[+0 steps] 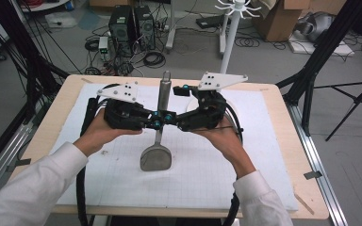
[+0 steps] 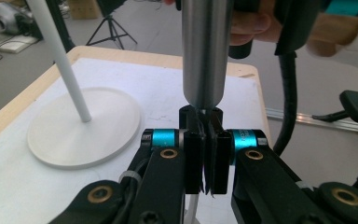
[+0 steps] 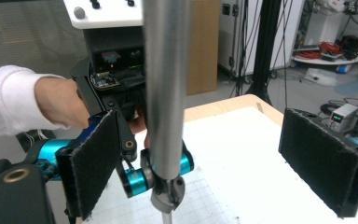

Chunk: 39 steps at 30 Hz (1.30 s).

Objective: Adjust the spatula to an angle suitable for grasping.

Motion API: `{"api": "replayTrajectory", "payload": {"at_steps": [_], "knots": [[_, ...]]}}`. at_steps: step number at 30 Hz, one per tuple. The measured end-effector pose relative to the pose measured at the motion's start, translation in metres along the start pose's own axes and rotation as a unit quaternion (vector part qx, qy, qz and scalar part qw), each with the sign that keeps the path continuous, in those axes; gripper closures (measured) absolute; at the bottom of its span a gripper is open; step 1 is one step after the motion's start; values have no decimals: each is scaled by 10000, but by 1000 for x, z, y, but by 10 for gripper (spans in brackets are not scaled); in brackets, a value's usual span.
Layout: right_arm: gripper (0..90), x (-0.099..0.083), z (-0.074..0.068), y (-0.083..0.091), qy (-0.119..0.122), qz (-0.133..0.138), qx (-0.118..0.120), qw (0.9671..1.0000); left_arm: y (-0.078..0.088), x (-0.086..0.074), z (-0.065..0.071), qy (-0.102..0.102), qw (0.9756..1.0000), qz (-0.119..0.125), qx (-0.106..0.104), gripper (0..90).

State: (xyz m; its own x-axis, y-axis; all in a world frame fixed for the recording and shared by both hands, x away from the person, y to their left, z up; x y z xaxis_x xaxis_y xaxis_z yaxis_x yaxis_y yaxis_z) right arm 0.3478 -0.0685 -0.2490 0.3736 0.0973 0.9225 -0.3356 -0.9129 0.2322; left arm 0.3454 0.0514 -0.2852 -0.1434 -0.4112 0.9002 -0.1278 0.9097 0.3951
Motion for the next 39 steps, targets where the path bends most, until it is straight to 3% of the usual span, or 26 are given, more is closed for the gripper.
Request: {"api": "replayTrajectory", "payload": {"at_steps": [13, 17, 23, 25, 33, 39], "knots": [[182, 2, 5, -3, -193, 82, -246, 9995, -1, 0, -9, 212, 9982, -171, 538, 872], [202, 2, 4, -5, -214, 75, -282, 9993, -2, 1, -9, 309, 9976, -157, 593, 873], [310, 4, 3, -7, -205, 129, -344, 9991, -3, 1, -11, 305, 9969, -231, 683, 872], [325, 6, 3, -6, -300, 193, -271, 9990, -3, 0, -12, 292, 9970, -262, 674, 872], [432, 6, 3, -7, -200, 210, -612, 9977, -5, 1, -13, 379, 9958, -241, 803, 872], [478, 6, 3, -10, -251, 224, -676, 9971, -5, 0, -14, 375, 9951, -291, 868, 872]]}}
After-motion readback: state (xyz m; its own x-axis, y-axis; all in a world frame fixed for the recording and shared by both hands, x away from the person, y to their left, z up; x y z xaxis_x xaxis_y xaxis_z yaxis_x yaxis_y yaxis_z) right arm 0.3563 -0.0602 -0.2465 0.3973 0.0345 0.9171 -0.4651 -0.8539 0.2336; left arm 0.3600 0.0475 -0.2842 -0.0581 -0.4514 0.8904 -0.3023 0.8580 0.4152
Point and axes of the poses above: each handheld gripper's, and its own axes: y roughly backward along the jaws, x roughly out of its top, z roughly to its right, the point moved 7 cm from there along -y, roughly forward along the jaws, and after that the axes turned 14 degrees about -y, right-handed, at the moved point
